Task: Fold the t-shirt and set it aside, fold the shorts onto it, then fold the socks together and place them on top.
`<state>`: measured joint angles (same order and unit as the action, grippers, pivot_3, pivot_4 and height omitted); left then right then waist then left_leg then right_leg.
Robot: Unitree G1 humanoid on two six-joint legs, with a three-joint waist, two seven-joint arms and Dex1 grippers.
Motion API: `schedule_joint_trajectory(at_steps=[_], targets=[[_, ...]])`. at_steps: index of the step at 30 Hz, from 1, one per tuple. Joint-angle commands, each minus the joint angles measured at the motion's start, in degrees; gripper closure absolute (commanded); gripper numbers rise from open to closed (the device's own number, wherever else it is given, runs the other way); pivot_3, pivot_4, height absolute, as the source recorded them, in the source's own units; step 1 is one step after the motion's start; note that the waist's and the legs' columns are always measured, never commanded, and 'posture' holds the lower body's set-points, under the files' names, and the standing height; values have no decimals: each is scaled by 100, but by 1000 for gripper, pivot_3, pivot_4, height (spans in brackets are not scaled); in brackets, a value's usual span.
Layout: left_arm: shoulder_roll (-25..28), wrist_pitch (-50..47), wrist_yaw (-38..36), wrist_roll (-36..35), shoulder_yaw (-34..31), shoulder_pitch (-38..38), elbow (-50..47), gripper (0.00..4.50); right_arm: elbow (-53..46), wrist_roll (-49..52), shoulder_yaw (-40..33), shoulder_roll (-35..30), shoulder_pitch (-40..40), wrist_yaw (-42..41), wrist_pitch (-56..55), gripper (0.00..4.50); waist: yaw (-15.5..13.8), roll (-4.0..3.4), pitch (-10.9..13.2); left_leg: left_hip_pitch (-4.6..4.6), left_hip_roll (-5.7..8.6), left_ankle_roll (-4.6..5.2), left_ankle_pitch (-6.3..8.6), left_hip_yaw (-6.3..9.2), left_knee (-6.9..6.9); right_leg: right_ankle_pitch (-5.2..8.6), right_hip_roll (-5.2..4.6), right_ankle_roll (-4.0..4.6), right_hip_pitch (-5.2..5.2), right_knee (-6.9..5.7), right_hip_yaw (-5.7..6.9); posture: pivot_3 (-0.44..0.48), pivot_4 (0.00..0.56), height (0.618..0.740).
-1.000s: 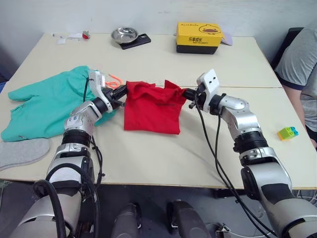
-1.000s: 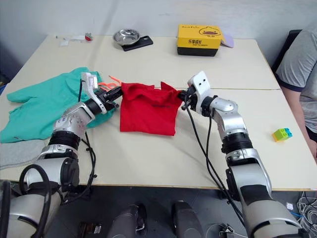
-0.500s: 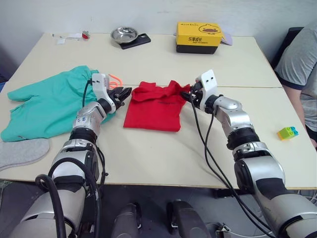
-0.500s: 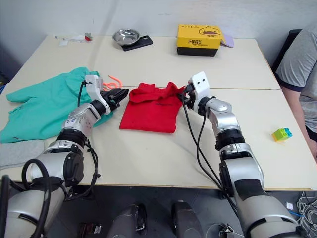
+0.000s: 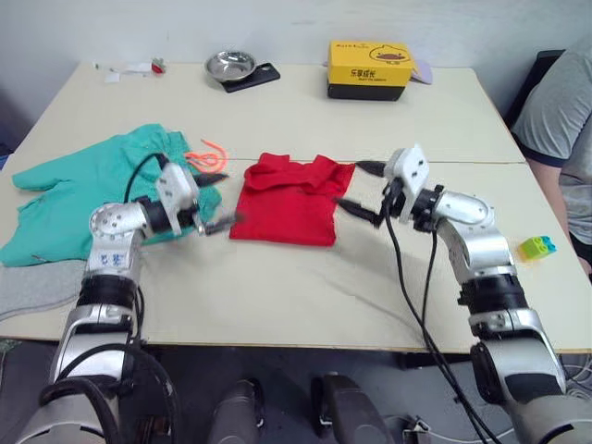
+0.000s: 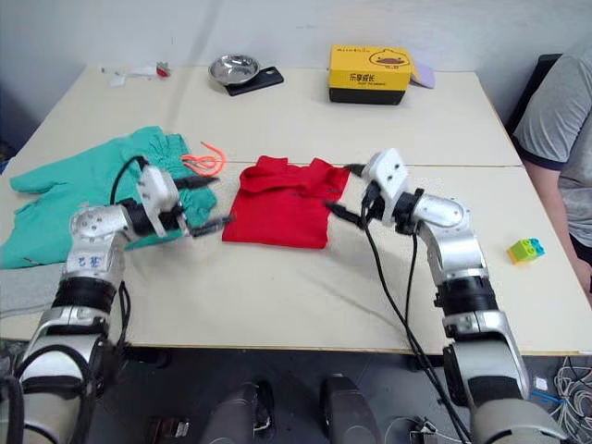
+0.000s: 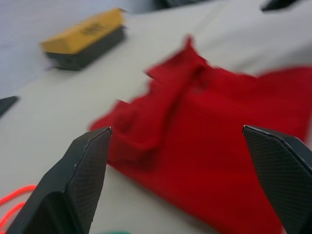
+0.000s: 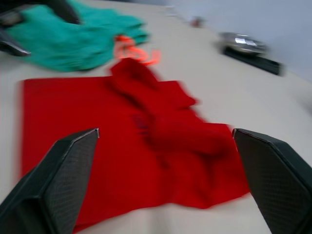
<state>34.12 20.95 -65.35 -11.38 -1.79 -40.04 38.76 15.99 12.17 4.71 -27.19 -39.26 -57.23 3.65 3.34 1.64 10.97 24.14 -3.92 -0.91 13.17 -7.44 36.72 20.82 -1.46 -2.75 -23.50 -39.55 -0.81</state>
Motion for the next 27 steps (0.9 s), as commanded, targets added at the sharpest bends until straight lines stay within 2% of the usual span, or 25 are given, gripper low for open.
schedule_joint_trajectory(at_steps=[1, 4, 7, 9, 12, 15, 17, 20, 21, 24, 27], targets=[[222, 590, -323, 314, 274, 113, -370, 0, -684, -178, 430, -27, 326, -263, -148, 27, -12, 0, 0, -1, 1, 3, 1, 2, 2, -1, -1, 1, 2, -2, 0, 0, 150, 740], [111, 750, -67, 637, 459, 94, -147, 0, -555, -622, 852, 34, 483, -218, -380, 27, -18, 1, 0, -2, 8, 16, 3, 5, 5, -7, -7, 3, 5, -3, 0, 0, 150, 740], [-49, 726, 502, 1040, 579, -74, 166, 0, -123, -937, 964, 330, 349, 312, -387, 27, -23, 1, -1, 0, 9, 24, 7, 5, 15, -7, -9, 2, 5, -5, 0, 0, 150, 740], [-166, 730, 929, 1290, 633, -262, 426, 0, 241, -1214, 1036, 454, 200, 594, -608, 401, -24, 1, -1, 5, 8, 24, 8, 7, 21, -7, -8, 2, 3, -5, 1, 0, 150, 740], [-190, 893, 1493, 1813, 869, -495, 938, 0, 600, -1524, 1121, 532, 72, 833, -919, 1268, -25, 2, -1, 7, 8, 24, 7, 7, 25, -7, -9, 2, 3, -6, 1, 0, 150, 740], [-180, 987, 1690, 2035, 1004, -627, 1312, 606, 762, -1686, 1172, 517, 31, 881, -1172, 2370, -20, 3, -2, 3, 8, 23, 7, 6, 24, -7, -8, 2, 6, -6, 0, 0, 150, 740], [-227, 940, 1506, 1881, 980, -637, 1351, 1268, 762, -1695, 1137, 485, 66, 850, -1283, 3169, -5, 3, -2, 1, 6, 23, 7, 3, 23, -7, -6, 2, 5, -8, -1, 0, 150, 740], [-270, 786, 761, 1367, 897, -425, 1030, 2273, 643, -1699, 1099, 377, 180, 756, -1384, 4283, -2, 3, -2, 1, 3, 18, 4, 2, 24, -7, -4, 2, 4, -14, 0, 0, 150, 740], [-263, 693, 474, 1165, 870, -295, 848, 2599, 527, -1637, 1085, 334, 256, 670, -1401, 4500, -2, 3, -2, 0, 3, 18, 4, 1, 24, -7, -4, 2, 4, -14, 0, 0, 150, 740], [-112, 618, -193, 857, 942, 114, 327, 3499, -113, -1413, 1101, 110, 623, 267, -1294, 4500, -15, 3, -2, 2, 2, 18, 4, 1, 21, -6, -5, 1, 4, -6, 0, 0, 150, 740], [123, 253, -480, 461, 876, 775, -746, 4468, -1143, -1451, 1175, -445, 1288, -102, -1237, 4500, -16, 3, -2, 4, 3, 18, 5, 1, 18, -5, -7, 1, 5, 1, -3, 0, 150, 740]])
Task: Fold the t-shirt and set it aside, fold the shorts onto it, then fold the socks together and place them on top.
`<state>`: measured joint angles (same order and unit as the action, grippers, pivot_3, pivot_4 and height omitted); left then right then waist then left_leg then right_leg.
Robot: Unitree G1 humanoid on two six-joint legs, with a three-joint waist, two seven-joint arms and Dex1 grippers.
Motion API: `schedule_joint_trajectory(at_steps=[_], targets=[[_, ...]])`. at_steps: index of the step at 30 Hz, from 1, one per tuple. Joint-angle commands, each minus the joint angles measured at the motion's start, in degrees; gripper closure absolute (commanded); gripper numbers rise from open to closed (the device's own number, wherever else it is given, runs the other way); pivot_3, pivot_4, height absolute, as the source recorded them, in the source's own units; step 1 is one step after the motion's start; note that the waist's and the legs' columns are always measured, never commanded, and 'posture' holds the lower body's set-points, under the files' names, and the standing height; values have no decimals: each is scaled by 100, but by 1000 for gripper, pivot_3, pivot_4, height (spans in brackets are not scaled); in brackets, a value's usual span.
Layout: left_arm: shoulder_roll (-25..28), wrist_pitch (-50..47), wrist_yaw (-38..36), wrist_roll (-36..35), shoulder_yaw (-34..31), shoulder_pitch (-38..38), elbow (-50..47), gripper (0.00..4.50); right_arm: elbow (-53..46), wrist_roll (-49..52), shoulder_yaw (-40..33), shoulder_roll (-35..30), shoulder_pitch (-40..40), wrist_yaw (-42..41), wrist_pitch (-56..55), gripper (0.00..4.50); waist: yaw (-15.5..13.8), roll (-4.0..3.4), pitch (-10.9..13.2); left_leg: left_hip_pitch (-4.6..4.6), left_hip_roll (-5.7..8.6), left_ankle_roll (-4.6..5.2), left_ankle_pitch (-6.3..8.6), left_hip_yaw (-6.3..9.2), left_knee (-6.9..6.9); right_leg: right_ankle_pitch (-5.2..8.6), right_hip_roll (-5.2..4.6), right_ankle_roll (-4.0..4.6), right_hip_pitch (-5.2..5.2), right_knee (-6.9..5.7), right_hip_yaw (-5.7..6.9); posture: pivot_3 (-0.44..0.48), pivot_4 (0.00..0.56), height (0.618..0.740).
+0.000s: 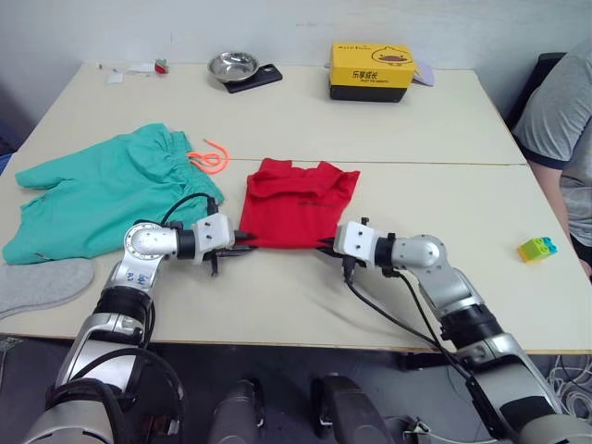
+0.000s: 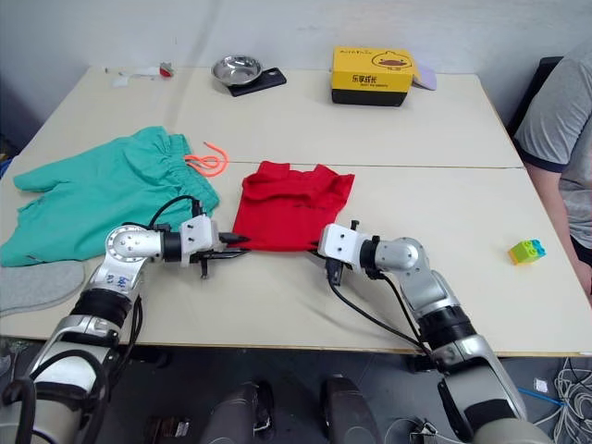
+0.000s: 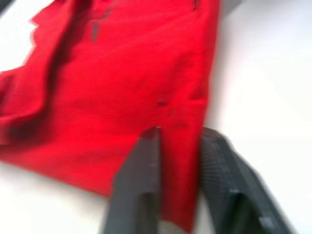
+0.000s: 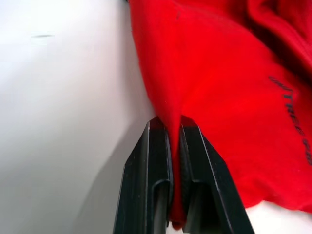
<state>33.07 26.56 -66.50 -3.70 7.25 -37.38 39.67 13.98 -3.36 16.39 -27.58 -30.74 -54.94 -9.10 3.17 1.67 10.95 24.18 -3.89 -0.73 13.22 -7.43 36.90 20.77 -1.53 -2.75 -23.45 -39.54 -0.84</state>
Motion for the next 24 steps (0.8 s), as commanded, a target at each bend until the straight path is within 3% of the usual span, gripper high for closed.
schedule_joint_trajectory(at_steps=[1, 7, 10, 16, 17, 20, 24], targets=[[298, -462, -384, -398, -58, 712, -1177, 4468, -1236, 163, -29, -529, 635, -387, 184, 4500, 4, 0, 0, 0, -1, 1, 1, 0, -1, 0, 0, 0, 1, 2, -1, 0, 150, 740], [877, -1350, -371, -886, -137, 2497, -3702, 4468, -2879, 764, -494, -1391, 1993, -627, 861, 4500, 7, 0, 0, -13, -4, 8, 9, 14, -10, 1, -2, 1, 18, 6, 0, 0, 150, 740], [972, -1679, -119, -940, -253, 2925, -4273, 4468, -3166, 963, -614, -1648, 2379, -687, 1006, 4500, 1, 3, 1, -31, -1, 39, 27, 37, -11, 0, -4, 2, 50, 12, 20, 0, 150, 740], [998, -2239, 382, -1018, -430, 3565, -4866, 4468, -3262, 1189, -732, -1818, 2894, -546, 1331, 4500, -8, 11, -4, -179, 5, 43, 31, 47, -126, -2, -16, 25, 209, 141, 38, 0, 150, 740], [997, -2312, 416, -1130, -507, 3596, -4905, 4500, -3266, 1233, -729, -1791, 2916, -554, 1197, 3959, -7, 11, -4, -174, 5, 43, 30, 46, -133, -3, -16, 25, 204, 148, 37, 0, 150, 740], [1236, -3074, 55, -1872, -729, 3822, -5250, 3784, -3315, 1541, -859, -1833, 3040, -740, 1180, 3068, 4, 12, -4, -167, 2, 33, 36, 47, -141, -2, -10, 25, 194, 152, 38, 0, 150, 740], [1528, -3756, -193, -2515, -1080, 3820, -5452, 2543, -3306, 2451, -1375, -1830, 3144, -1095, 1383, 1703, -6, 12, -3, -171, 3, 30, 37, 47, -154, 0, -8, 24, 198, 162, 40, 0, 150, 740]])
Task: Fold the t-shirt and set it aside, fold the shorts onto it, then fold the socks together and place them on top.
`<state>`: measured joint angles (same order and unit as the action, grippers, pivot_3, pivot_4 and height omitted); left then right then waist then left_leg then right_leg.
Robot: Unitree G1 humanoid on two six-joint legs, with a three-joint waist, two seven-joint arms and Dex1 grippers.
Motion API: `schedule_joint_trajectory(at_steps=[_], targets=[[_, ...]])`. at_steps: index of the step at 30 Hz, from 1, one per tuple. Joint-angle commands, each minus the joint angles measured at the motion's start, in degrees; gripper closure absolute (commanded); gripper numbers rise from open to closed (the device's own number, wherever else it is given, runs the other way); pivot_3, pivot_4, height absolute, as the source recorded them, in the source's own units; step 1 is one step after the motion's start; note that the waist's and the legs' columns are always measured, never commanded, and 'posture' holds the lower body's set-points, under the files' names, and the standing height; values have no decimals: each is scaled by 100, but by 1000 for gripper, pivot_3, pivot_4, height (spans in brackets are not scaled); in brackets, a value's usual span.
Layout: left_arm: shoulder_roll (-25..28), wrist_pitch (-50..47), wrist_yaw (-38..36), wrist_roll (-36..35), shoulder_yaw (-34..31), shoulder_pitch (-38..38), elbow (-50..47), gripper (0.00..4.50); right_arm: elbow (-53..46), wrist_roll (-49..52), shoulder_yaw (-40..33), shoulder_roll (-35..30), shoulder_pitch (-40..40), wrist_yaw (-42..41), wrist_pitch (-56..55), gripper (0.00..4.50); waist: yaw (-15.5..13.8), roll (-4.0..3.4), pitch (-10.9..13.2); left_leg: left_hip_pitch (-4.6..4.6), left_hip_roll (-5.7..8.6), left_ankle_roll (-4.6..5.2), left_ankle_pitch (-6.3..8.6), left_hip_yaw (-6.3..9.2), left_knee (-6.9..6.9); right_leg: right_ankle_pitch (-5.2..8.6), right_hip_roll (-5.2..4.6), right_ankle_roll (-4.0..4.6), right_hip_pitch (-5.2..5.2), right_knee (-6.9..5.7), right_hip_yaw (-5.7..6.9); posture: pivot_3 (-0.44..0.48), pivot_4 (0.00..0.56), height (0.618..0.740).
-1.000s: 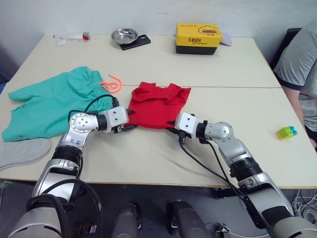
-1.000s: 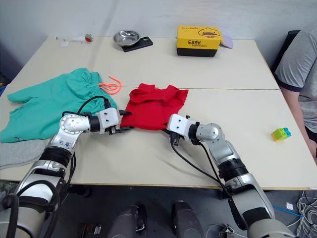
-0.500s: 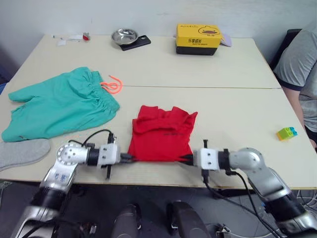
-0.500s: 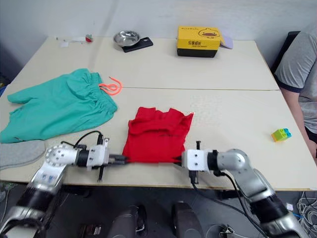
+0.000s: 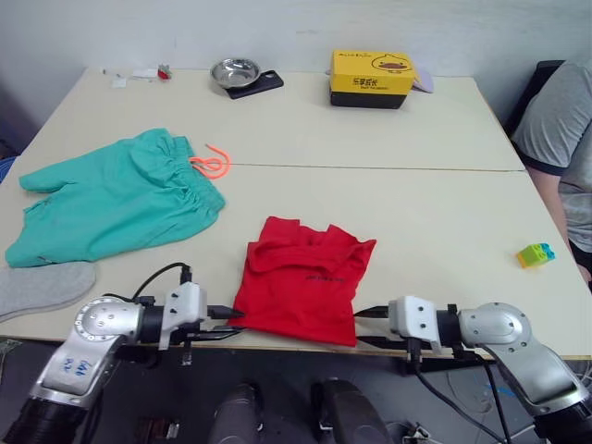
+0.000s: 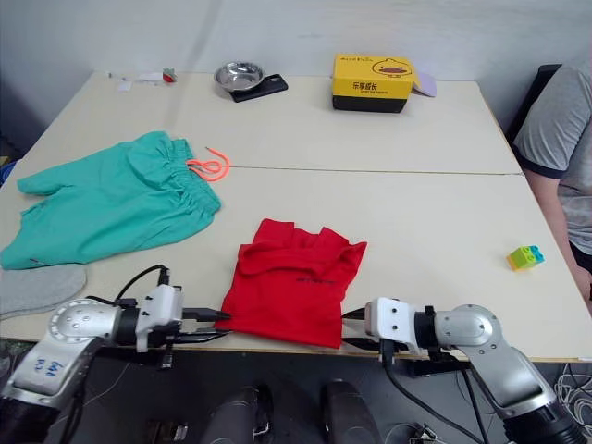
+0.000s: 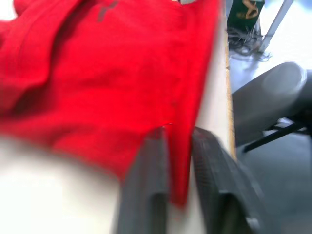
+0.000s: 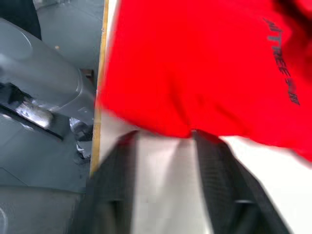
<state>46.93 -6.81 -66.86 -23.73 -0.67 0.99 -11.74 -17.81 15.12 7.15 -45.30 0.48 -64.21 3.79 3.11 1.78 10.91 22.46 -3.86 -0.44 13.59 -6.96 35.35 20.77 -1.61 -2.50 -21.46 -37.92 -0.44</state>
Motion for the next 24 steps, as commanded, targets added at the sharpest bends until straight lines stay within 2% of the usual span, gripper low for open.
schedule_joint_trajectory(at_steps=[1, 2, 4, 5, 7, 10, 15, 19, 22, 24], targets=[[175, -535, -182, -617, -350, -107, -336, 2174, -125, 778, -555, -110, 31, -303, 124, 1283, 0, 1, 1, 1, 0, 0, 0, 0, 0, 0, 0, 0, 0, 0, 0, 0, 150, 740], [198, -646, -205, -720, -387, -239, -356, 1845, -138, 974, -648, -146, 10, -451, 158, 974, -6, 1, 1, -2, 2, 1, -1, 0, 1, -1, -2, -1, 4, 1, -1, 0, 150, 740], [172, -871, -200, -901, -407, -465, -409, 1168, -220, 1270, -730, -144, -82, -560, 346, 960, -19, 2, 1, -5, 6, 8, -5, 1, 1, -2, -5, -3, 9, 1, 0, 0, 150, 740], [64, -911, -156, -892, -331, -677, -351, 840, -230, 1411, -707, -8, -276, -440, 530, 1081, -17, 3, 0, -6, 6, 9, -7, 1, 2, -3, -5, -3, 10, 1, 0, 0, 150, 740], [-184, -727, -57, -559, -54, -1094, -57, 828, -163, 1432, -543, 225, -634, -285, 693, 1598, -14, 3, 1, -8, 6, 9, -11, 1, 2, -5, -6, -2, 12, 1, -1, 0, 150, 740], [-402, -138, -37, 245, 407, -1525, 577, 1397, 177, 784, -129, 505, -956, -136, 379, 2669, 1, 2, 0, -9, 7, 6, -20, 0, 1, -12, -2, 0, 10, 2, -2, 0, 150, 740], [-738, 746, -189, 964, 926, -2065, 1549, 3036, 949, -348, 506, 1020, -1428, 334, -336, 4483, -4, 6, -2, 8, 5, -8, -20, -4, -12, -8, 7, 3, -15, 4, -3, 0, 150, 740], [-968, 1106, -85, 1273, 1069, -2373, 2045, 4362, 1419, -1014, 762, 1362, -1735, 803, -727, 4500, -9, 6, -2, 24, 6, -33, -34, -7, -7, -8, 6, 1, -29, 4, -3, 0, 150, 740], [-1137, 1403, 123, 1549, 1105, -2620, 2475, 4458, 1624, -1193, 783, 1542, -1905, 1055, -771, 4500, -11, 6, -2, 21, 7, -32, -34, -7, -2, -8, 5, 0, -24, 0, -2, 0, 150, 740], [-1345, 1583, 509, 1714, 1009, -2863, 2791, 4458, 1706, -1200, 718, 1644, -1991, 1183, -735, 4500, -14, 6, -2, 21, 6, -32, -34, -5, 0, -9, 5, -1, -24, -3, -2, 0, 150, 740]])
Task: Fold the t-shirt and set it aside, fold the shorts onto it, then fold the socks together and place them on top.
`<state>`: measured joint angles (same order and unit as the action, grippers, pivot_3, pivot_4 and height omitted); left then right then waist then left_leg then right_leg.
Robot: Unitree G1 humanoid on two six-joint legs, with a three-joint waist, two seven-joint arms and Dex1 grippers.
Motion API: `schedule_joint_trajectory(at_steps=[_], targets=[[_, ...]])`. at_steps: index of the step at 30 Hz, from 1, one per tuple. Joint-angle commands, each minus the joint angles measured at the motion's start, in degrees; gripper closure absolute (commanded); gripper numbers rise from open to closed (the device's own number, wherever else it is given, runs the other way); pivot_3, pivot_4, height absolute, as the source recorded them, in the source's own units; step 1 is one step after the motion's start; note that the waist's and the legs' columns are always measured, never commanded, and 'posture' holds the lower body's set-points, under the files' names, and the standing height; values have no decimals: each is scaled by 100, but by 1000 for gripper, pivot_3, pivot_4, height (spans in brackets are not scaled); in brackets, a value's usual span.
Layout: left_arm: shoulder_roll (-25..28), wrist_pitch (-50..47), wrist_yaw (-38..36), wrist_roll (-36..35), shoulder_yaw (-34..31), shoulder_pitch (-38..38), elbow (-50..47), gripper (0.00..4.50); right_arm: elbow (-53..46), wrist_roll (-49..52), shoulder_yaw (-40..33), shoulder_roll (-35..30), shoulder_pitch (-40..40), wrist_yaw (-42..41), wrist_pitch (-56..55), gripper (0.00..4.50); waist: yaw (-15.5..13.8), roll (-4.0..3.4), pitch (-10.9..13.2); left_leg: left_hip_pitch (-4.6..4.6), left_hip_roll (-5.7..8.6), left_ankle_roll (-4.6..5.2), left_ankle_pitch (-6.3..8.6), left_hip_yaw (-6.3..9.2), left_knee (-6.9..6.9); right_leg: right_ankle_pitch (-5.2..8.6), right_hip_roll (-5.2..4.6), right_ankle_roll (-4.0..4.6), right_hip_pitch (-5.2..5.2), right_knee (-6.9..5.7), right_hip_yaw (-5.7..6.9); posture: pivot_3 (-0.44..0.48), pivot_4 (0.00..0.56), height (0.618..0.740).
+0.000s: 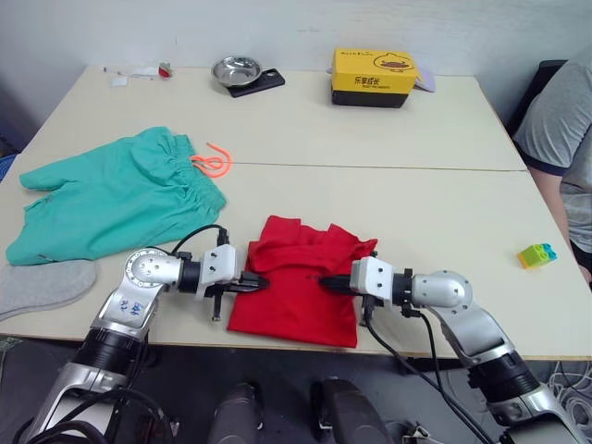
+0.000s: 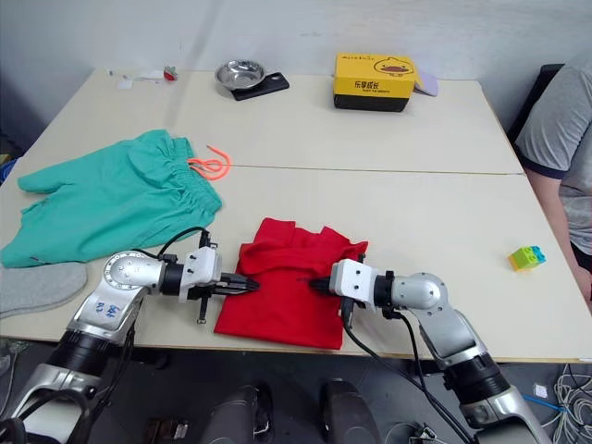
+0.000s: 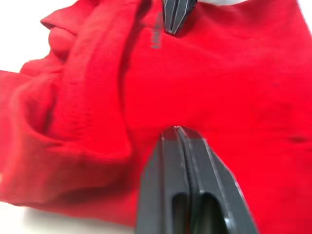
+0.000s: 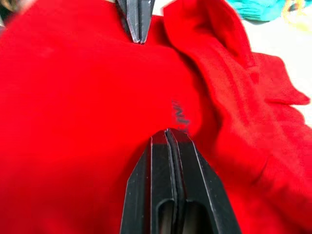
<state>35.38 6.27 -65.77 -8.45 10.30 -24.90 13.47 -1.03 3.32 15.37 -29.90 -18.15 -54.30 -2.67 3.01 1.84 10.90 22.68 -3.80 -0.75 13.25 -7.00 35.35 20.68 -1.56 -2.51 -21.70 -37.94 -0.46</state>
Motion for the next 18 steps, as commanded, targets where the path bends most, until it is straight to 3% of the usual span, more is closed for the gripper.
schedule_joint_trajectory(at_steps=[1, 13, 18], targets=[[-284, 402, 646, 287, -155, -393, 410, 4458, 48, 6, -171, 153, -172, 281, -36, 4500, -7, 1, 0, -2, 1, 0, 0, 1, 2, 0, -1, 0, 2, -4, 1, 0, 150, 740], [-1130, 1202, 2542, 694, -620, -1738, 2217, 4458, 815, -262, -709, 529, -801, 1542, 160, 4500, -6, 1, 0, 0, 0, -2, -3, 2, 30, -4, 1, -7, 4, -23, 4, 0, 150, 740], [-1094, 1237, 2719, 794, -643, -1877, 2478, 4458, 410, 528, -1009, 423, -668, 1004, 489, 4500, 4, 1, 1, 2, -1, -5, -4, -2, 27, -2, 4, -11, 1, -23, 3, 0, 150, 740]])
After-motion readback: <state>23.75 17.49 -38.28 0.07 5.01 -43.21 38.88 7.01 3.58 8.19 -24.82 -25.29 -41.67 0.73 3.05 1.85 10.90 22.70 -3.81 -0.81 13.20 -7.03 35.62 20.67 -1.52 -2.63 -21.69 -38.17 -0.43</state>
